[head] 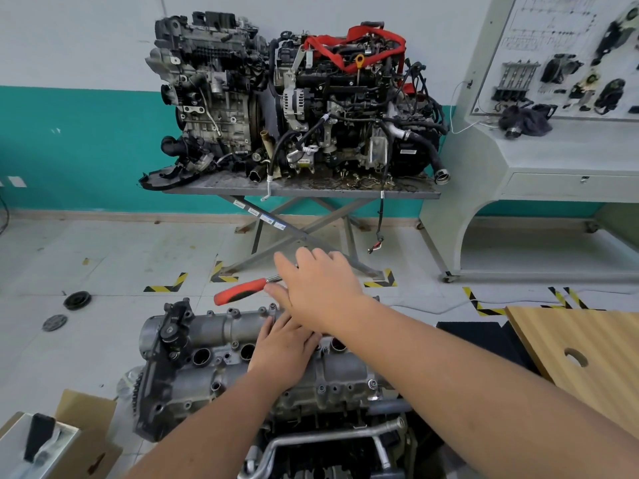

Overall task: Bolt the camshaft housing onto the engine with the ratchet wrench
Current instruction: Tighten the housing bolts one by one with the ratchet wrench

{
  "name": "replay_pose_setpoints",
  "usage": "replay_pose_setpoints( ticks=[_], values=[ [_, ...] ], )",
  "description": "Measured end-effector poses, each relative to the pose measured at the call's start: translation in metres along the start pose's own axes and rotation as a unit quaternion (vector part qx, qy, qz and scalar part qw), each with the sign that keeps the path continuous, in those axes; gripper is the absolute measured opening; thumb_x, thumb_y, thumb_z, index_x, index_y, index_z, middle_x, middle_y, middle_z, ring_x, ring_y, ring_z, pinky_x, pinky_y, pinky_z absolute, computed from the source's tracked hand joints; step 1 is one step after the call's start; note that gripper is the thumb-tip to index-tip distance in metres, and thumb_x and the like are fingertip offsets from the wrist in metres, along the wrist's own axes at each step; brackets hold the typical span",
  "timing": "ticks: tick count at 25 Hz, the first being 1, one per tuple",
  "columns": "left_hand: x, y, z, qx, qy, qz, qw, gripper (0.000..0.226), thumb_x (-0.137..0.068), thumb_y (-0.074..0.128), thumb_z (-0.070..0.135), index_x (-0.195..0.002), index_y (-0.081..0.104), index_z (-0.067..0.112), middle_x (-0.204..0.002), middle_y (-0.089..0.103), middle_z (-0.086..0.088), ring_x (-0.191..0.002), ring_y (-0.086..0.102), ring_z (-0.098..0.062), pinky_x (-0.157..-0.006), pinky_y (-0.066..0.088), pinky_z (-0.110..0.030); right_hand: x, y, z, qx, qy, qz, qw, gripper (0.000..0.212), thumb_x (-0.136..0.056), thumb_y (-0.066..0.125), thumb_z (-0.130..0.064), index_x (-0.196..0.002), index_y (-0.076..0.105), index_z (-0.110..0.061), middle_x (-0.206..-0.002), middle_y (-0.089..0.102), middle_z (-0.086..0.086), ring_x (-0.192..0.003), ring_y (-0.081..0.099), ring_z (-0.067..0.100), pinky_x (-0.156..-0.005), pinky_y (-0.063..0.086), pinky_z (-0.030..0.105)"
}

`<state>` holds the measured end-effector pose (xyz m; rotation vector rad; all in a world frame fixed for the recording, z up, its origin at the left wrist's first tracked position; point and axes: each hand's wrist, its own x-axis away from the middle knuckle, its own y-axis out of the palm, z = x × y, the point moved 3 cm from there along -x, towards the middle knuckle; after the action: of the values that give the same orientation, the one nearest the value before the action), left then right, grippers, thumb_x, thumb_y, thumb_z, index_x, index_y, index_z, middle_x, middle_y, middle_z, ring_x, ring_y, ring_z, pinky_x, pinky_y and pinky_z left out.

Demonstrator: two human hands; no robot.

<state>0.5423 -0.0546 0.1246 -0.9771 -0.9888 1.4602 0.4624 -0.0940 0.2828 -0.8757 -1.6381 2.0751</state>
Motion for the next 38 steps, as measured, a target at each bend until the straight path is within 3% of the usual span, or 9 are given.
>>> replay_pose_setpoints(
  ticks=[5, 9, 12, 14, 16, 18, 25, 32, 38],
  values=[
    [-0.003, 0.005, 0.0, -0.024, -0.004, -0.025, 0.999, 0.04, -0.105, 0.025, 0.05, -0.122, 0.058, 0.034, -0.159, 0.023, 0.019, -0.151, 0.008, -0.012, -0.121, 0.006, -0.046, -0.016, -0.004, 0.022, -0.257, 0.174, -0.101, 0.945, 0.031, -0.103, 0.038, -0.027, -0.111, 0.062, -0.009, -0.083, 0.061, 0.007, -0.077, 0.063, 0.029, -0.066, 0.048, 0.031],
    [-0.003, 0.007, 0.0, -0.026, 0.001, -0.023, 0.999, 0.042, -0.104, 0.024, 0.051, -0.123, 0.059, 0.034, -0.161, 0.019, 0.017, -0.151, 0.005, -0.012, -0.121, 0.006, -0.046, -0.003, 0.014, 0.018, -0.792, 0.348, -0.096, 0.493, 0.009, -0.099, 0.044, -0.007, -0.101, 0.053, -0.003, -0.072, 0.069, 0.01, -0.075, 0.069, 0.027, -0.075, 0.05, 0.026],
    [-0.004, 0.006, -0.001, -0.025, 0.001, -0.027, 0.999, 0.042, -0.104, 0.024, 0.05, -0.122, 0.059, 0.034, -0.159, 0.023, 0.018, -0.151, 0.004, -0.011, -0.122, 0.006, -0.046, 0.006, 0.032, 0.015, -0.89, 0.313, 0.038, 0.328, 0.013, -0.099, 0.052, -0.006, -0.088, 0.053, -0.012, -0.082, 0.072, 0.007, -0.089, 0.067, 0.022, -0.077, 0.048, 0.026],
    [-0.004, 0.004, -0.001, -0.018, -0.006, -0.024, 1.0, 0.043, -0.104, 0.025, 0.05, -0.122, 0.061, 0.034, -0.157, 0.027, 0.018, -0.151, 0.006, -0.01, -0.122, 0.007, -0.046, 0.014, 0.04, 0.015, -0.859, 0.265, 0.099, 0.427, 0.012, -0.1, 0.058, -0.021, -0.092, 0.063, -0.028, -0.103, 0.073, -0.004, -0.1, 0.065, 0.017, -0.082, 0.052, 0.03],
    [-0.003, 0.003, 0.0, -0.004, -0.012, -0.02, 1.0, 0.043, -0.104, 0.025, 0.05, -0.129, 0.057, 0.035, -0.157, 0.027, 0.019, -0.15, 0.008, -0.009, -0.122, 0.006, -0.044, 0.024, 0.042, 0.015, -0.691, 0.212, 0.138, 0.677, 0.024, -0.098, 0.059, -0.031, -0.108, 0.066, -0.051, -0.13, 0.061, -0.017, -0.121, 0.057, 0.011, -0.101, 0.048, 0.034],
    [-0.003, 0.002, 0.0, -0.013, -0.012, -0.018, 1.0, 0.047, -0.103, 0.028, 0.046, -0.147, 0.039, 0.032, -0.159, 0.026, 0.015, -0.15, 0.01, -0.012, -0.123, 0.005, -0.043, 0.027, 0.038, 0.013, -0.453, 0.089, 0.232, 0.856, 0.034, -0.092, 0.067, -0.009, -0.117, 0.072, -0.031, -0.142, 0.053, -0.008, -0.127, 0.053, 0.023, -0.104, 0.046, 0.039],
    [0.001, -0.004, 0.004, -0.037, 0.007, 0.005, 0.999, 0.044, -0.105, 0.026, 0.045, -0.145, 0.042, 0.034, -0.153, 0.036, 0.01, -0.145, 0.019, -0.014, -0.122, 0.007, -0.04, 0.014, 0.012, 0.009, -0.038, -0.078, 0.1, 0.991, 0.047, -0.101, 0.035, -0.042, -0.143, 0.048, -0.025, -0.112, 0.058, 0.009, -0.1, 0.051, 0.029, -0.098, 0.04, 0.048],
    [-0.002, 0.004, 0.0, -0.046, 0.005, -0.015, 0.999, 0.043, -0.104, 0.023, 0.051, -0.114, 0.061, 0.035, -0.159, 0.024, 0.016, -0.151, 0.008, -0.013, -0.12, 0.012, -0.047, -0.013, 0.003, 0.019, -0.262, 0.111, -0.043, 0.958, 0.032, -0.101, 0.044, -0.031, -0.073, 0.054, -0.018, -0.064, 0.055, -0.002, -0.069, 0.059, 0.024, -0.058, 0.038, 0.034],
    [-0.002, 0.007, -0.002, -0.034, -0.001, -0.012, 0.999, 0.048, -0.103, 0.02, 0.053, -0.119, 0.061, 0.034, -0.16, 0.023, 0.017, -0.151, 0.008, -0.012, -0.122, 0.008, -0.044, -0.008, 0.019, 0.013, -0.822, 0.383, -0.05, 0.42, 0.011, -0.098, 0.045, -0.01, -0.089, 0.048, -0.016, -0.058, 0.065, -0.006, -0.054, 0.066, 0.012, -0.056, 0.032, 0.028]
  ],
)
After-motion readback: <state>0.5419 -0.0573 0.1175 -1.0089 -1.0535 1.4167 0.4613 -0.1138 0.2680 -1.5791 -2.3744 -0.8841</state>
